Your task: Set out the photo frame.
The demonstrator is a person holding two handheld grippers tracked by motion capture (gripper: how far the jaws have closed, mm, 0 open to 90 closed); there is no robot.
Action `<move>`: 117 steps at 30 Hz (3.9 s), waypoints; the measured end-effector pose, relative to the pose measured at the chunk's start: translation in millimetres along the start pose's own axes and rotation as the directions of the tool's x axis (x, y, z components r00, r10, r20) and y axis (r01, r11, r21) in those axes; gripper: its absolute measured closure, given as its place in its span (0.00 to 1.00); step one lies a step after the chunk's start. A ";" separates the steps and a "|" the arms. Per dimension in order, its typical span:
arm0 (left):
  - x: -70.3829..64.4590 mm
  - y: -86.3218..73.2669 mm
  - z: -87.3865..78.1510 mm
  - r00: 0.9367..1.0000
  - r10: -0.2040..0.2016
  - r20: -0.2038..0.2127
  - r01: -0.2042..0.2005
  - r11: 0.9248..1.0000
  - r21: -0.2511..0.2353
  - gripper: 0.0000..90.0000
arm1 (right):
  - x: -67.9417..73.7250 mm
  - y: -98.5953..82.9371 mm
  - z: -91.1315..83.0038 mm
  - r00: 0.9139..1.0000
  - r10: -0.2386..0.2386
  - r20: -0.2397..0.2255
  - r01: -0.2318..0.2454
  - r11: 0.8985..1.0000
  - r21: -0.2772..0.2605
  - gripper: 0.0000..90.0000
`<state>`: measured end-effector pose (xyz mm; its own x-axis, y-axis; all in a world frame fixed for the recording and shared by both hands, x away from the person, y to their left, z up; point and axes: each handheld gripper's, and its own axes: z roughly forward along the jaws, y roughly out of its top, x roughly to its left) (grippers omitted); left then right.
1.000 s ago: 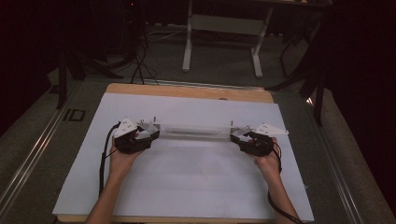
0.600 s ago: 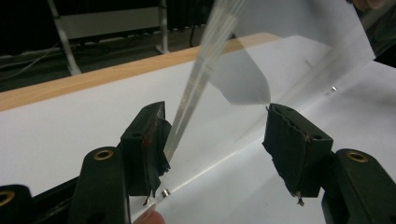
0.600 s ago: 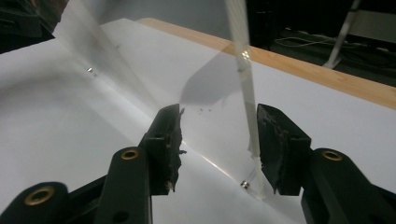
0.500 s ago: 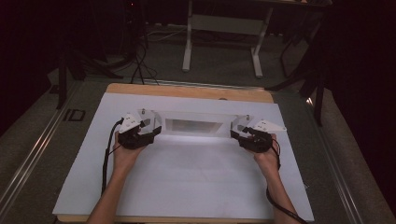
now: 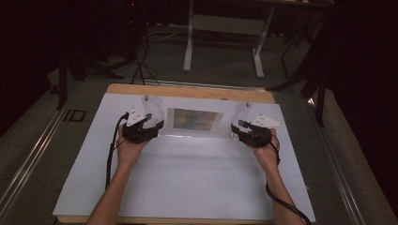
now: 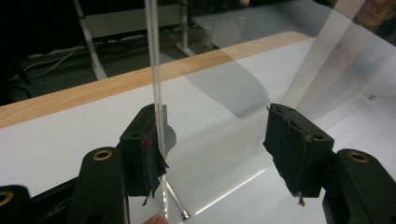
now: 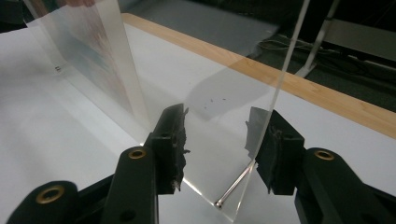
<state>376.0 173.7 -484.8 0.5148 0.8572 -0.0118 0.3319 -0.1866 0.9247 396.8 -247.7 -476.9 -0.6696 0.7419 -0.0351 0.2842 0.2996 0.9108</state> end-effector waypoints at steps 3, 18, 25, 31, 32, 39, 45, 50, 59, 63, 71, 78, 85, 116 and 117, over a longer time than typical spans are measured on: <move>1.0 2.8 3.2 1.000 0.004 -0.010 -0.004 1.000 0.010 0.43 | -1.9 2.1 2.5 1.000 0.005 0.003 -0.005 1.000 0.006 0.62; 3.6 12.8 12.8 0.999 -0.003 -0.043 0.005 0.999 0.049 0.43 | -10.7 8.3 13.4 0.998 0.057 0.006 -0.057 0.998 0.007 0.60; 1.5 14.6 8.3 0.999 0.003 -0.048 -0.001 0.999 0.049 0.43 | -8.7 8.9 12.3 0.998 0.070 0.006 -0.070 0.998 0.010 0.60; -1.6 17.0 1.1 0.999 -0.007 -0.046 0.009 0.999 0.038 0.43 | -5.6 10.0 7.1 0.997 0.080 0.000 -0.080 0.997 0.005 0.60; -2.4 17.1 -0.4 0.999 -0.007 -0.045 0.009 0.999 0.037 0.43 | -4.5 10.7 5.4 0.997 0.081 0.000 -0.081 0.997 0.003 0.60; -8.5 14.1 -10.2 0.999 -0.031 -0.039 0.033 0.998 0.046 0.43 | 1.0 13.4 -4.6 0.997 0.083 -0.008 -0.083 0.997 0.010 0.60; -13.0 8.1 -17.9 0.998 -0.049 -0.037 0.051 0.997 0.066 0.44 | 5.4 9.6 -8.4 0.995 0.096 -0.023 -0.095 0.995 0.021 0.59; -13.5 3.9 -22.6 0.998 -0.056 -0.032 0.058 0.995 0.077 0.44 | 11.7 7.2 -10.8 0.995 0.101 -0.027 -0.100 0.994 0.032 0.59; -16.9 1.4 -32.6 0.997 -0.069 -0.033 0.072 0.994 0.086 0.44 | 21.1 6.7 -16.1 0.994 0.106 -0.025 -0.105 0.993 0.044 0.59; -17.3 4.1 -37.1 0.997 -0.067 -0.029 0.069 0.994 0.079 0.44 | 24.2 7.1 -19.8 0.993 0.118 -0.028 -0.117 0.992 0.037 0.59; -20.8 6.5 -37.3 0.998 -0.060 -0.009 0.061 0.995 0.082 0.45 | 24.7 -0.6 -25.7 0.989 0.143 -0.028 -0.142 0.989 0.043 0.59; -24.3 5.7 -39.6 0.997 -0.075 -0.001 0.075 0.994 0.085 0.46 | 22.0 -3.1 -30.8 0.987 0.155 -0.040 -0.154 0.987 0.038 0.60; -22.8 0.4 -40.2 0.996 -0.089 -0.001 0.089 0.992 0.087 0.46 | 24.9 -2.3 -29.7 0.988 0.150 -0.037 -0.148 0.988 0.043 0.59; -20.5 -7.8 -42.2 0.996 -0.090 0.026 0.088 0.994 0.062 0.45 | 24.6 -6.4 -29.7 0.988 0.139 -0.060 -0.137 0.990 0.033 0.55; -20.2 -7.9 -42.4 0.996 -0.084 0.028 0.082 0.995 0.064 0.45 | 24.5 -6.6 -29.4 0.989 0.135 -0.060 -0.133 0.991 0.033 0.54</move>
<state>329.5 178.1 -475.7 0.5073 0.8559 -0.1002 0.4227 -0.1458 0.8945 358.3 -249.2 -471.7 -0.6648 0.7384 0.1128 0.3933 0.2177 0.8933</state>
